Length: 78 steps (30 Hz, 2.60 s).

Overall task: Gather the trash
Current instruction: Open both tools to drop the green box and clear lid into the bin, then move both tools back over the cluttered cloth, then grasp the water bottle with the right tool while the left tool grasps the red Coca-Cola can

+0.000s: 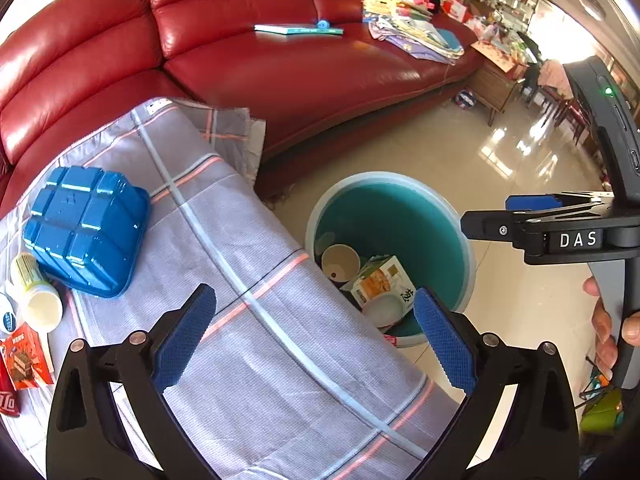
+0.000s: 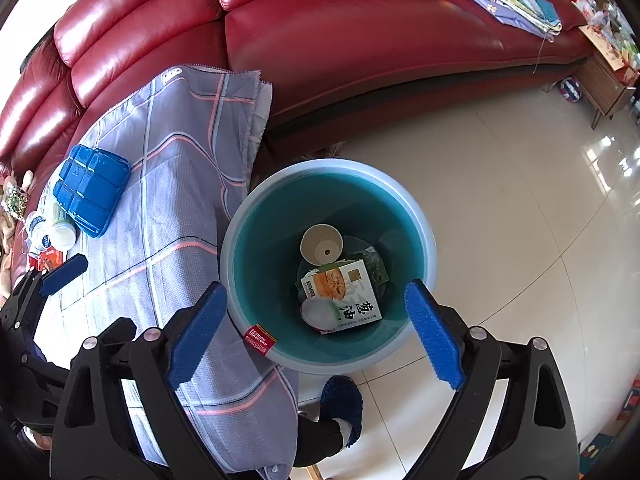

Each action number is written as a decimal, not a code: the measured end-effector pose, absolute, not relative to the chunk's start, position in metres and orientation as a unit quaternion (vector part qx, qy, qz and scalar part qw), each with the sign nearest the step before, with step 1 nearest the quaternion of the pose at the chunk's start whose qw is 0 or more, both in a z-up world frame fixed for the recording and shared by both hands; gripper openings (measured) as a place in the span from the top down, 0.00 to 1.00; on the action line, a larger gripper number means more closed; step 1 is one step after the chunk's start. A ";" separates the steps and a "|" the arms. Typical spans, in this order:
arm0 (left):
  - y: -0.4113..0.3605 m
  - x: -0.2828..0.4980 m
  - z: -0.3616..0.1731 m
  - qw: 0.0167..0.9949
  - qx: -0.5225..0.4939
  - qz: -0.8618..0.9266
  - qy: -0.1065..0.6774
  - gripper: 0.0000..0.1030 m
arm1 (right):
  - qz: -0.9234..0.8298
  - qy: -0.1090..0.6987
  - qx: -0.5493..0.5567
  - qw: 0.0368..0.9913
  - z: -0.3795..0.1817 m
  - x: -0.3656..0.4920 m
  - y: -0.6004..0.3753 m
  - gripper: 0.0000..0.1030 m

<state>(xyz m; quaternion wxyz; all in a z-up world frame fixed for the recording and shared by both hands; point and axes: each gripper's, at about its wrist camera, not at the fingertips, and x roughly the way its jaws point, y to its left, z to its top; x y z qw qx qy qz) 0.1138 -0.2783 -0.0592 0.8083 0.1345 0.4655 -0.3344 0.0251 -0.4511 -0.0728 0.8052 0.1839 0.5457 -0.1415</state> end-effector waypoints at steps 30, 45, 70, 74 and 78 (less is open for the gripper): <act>-0.064 0.159 -0.039 0.854 0.057 -0.199 0.478 0.04 | -0.052 0.585 0.080 0.805 -0.054 0.109 -0.302 0.14; 0.088 0.172 -0.038 0.870 -0.007 -0.118 0.479 0.04 | 0.030 0.600 -0.006 0.799 -0.044 0.176 -0.151 0.14; 0.155 0.236 -0.109 0.843 -0.034 -0.109 0.526 0.04 | 0.096 0.627 -0.060 0.770 -0.056 0.303 -0.027 0.14; 0.160 0.236 -0.111 0.848 -0.049 -0.111 0.517 0.37 | 0.109 0.626 -0.068 0.770 -0.056 0.320 -0.011 0.14; 0.174 0.233 -0.109 0.853 -0.053 -0.084 0.513 0.41 | 0.126 0.627 -0.078 0.765 -0.060 0.331 0.009 0.14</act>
